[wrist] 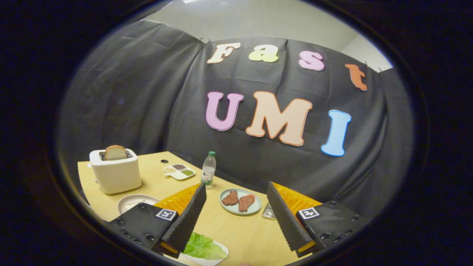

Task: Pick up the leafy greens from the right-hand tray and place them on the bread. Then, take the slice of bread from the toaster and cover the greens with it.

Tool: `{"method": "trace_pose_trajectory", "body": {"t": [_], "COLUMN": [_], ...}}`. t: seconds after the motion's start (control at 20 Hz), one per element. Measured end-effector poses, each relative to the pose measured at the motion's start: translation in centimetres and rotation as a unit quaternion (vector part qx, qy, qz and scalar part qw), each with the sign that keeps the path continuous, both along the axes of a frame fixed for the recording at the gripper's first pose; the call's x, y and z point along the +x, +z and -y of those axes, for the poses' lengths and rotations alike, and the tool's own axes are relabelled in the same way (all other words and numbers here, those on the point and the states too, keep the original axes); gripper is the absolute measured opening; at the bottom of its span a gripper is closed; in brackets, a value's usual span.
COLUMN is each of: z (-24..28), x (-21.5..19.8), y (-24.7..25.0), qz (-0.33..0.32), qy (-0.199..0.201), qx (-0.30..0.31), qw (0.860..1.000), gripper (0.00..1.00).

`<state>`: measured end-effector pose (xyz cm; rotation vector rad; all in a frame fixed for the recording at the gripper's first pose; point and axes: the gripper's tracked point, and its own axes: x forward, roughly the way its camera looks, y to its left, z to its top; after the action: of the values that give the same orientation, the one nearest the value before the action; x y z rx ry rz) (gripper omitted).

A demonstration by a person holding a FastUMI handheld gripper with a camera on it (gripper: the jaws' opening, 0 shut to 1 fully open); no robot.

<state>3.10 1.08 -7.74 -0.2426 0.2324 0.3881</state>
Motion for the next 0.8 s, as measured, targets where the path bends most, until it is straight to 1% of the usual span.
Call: {"method": "trace_pose_trajectory", "body": {"t": [0.1, 0.35, 0.6, 0.8], "z": [0.2, -0.8, -1.5, -1.8], "x": [0.2, -0.4, -0.8, -1.4], "y": [-1.0, -4.1, -7.3, -10.4], "qz": [-0.01, -0.049, -0.085, -0.118], "qy": [0.019, 0.085, 0.132, 0.167], "qx": [-0.02, -0.054, -0.081, -0.1], "qw": [1.0, 0.994, 0.984, 0.974], "gripper": [1.0, 1.0, 0.99, 0.99]}}
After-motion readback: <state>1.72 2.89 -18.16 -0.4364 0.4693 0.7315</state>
